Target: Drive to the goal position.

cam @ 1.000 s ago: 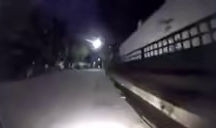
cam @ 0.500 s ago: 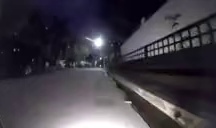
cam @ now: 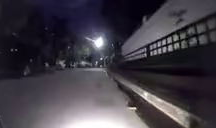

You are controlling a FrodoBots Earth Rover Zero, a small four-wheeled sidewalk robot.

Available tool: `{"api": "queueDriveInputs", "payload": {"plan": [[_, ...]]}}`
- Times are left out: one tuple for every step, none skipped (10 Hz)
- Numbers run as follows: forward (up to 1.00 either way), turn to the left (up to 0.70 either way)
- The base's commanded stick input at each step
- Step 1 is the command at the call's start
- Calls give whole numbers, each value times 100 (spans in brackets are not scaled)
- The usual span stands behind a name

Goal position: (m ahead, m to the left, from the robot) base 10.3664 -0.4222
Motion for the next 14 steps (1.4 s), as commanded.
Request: {"api": "queueDriveInputs", "payload": {"plan": [[50,0],[50,0],[50,0],[50,0],[50,0],[50,0],[50,0],[50,0],[50,0],[50,0],[50,0],[50,0],[50,0],[50,0]]}}
